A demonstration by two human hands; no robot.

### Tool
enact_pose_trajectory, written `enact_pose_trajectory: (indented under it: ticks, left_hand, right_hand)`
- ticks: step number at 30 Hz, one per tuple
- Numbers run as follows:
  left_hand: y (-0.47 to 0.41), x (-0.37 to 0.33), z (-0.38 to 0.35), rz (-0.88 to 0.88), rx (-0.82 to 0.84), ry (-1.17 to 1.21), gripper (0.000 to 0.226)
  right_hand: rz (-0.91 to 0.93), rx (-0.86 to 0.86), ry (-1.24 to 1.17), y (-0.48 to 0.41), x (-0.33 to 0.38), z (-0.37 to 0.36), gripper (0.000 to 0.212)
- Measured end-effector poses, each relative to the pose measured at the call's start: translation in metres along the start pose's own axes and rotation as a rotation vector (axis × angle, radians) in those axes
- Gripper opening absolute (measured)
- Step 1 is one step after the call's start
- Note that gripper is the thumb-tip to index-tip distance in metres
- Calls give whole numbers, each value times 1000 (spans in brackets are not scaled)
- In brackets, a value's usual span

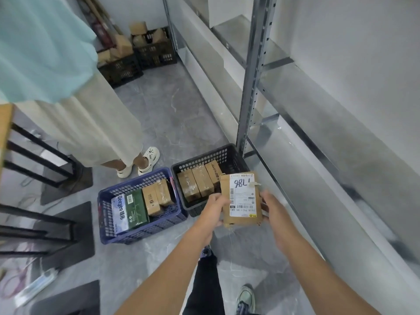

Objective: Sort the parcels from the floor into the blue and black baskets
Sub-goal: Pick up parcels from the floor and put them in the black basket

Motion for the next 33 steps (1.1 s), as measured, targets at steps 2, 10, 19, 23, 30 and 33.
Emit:
enact_pose_trajectory:
  ticks: [2,10,19,23,30,33]
  left_hand:
    - [-25,-6,8,29,17,27,52]
    - [-138,-50,53,115,122,119,52]
    - [-258,-80,84,165,177,93,30]
    - [-326,-68,87,206,147,80,43]
    - [-458,-19,82,270,83,121,41]
    - [-511,5,78,287,52,152,39]
  right_hand:
    - [-11,4,22,-26,12,-7,42]
    - [-105,-26,62,-144,48,-47,46]
    - [-347,-18,69,-279,31,-66,59]
    - [-380,-31,78,-349,13,-62,53]
    - [-391,-67,21,-490,-47,-57,56]
    - [-407,-102,-5,-544,-76,-51,49]
Point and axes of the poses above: each hand's wrist, its own y-axis away from the middle knuckle, its own z-axis out of the back of the hand, x = y × z, the point moved 10 cm from there along -y, towards the middle knuckle, and after that the axes turned 3 degrees about x, right-handed, at the moved point
